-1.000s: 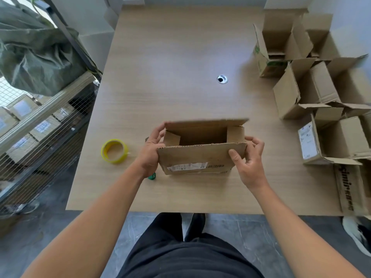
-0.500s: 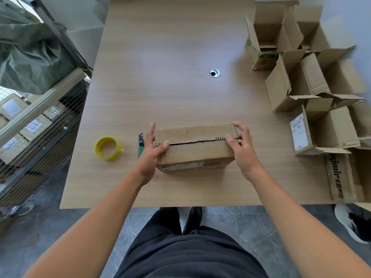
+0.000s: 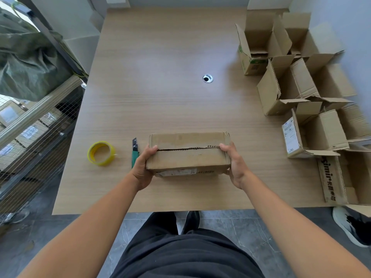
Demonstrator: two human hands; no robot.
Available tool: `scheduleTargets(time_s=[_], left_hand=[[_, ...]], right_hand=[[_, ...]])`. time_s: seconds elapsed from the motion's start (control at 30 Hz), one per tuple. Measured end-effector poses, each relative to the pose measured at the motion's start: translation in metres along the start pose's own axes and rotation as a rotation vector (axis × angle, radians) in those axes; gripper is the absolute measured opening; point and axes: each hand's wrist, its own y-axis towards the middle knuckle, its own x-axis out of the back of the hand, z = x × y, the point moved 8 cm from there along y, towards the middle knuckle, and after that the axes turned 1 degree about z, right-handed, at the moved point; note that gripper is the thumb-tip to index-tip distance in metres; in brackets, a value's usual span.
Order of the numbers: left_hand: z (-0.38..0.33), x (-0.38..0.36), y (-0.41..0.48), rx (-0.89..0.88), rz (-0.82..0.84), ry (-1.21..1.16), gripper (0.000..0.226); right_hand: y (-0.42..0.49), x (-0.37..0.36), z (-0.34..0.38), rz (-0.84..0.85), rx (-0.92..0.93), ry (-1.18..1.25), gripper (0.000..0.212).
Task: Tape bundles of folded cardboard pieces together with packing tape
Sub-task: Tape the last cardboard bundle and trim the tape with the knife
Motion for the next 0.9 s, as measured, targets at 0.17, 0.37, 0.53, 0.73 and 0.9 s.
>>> scheduleTargets(time_s=[0.17,0.37,0.53,0.73,0.9], left_hand=[[0.019,0.008,-0.007,0.095,-0.04,0.042,0.086],[0.032,0.008,-0.011,0.084,-0.109,-0.032,0.052],[0.025,0.008,-0.013,0.065,-0.122,0.009,0.055],[0.023,-0.005,-0.024,-0.006,-0.098,-0.012,0.049],[-0.011,-0.022,-0.015,-0.041,-0.038,0.016,0.049]], right_hand=[[-0.008,0.003,-0.005,0.051,-0.024,-0.023,0.059],[-0.003,0.003,0.001,0.085,0.0,-0.059,0.061],[-0.002,0.01,-0.002,0.113,0.026,-0.07,0.069],[-0.017,0.012,0.001,0.057,0.144,-0.009,0.07],[-0.017,0.012,0.038,0.117,0.168,0.071,0.073]])
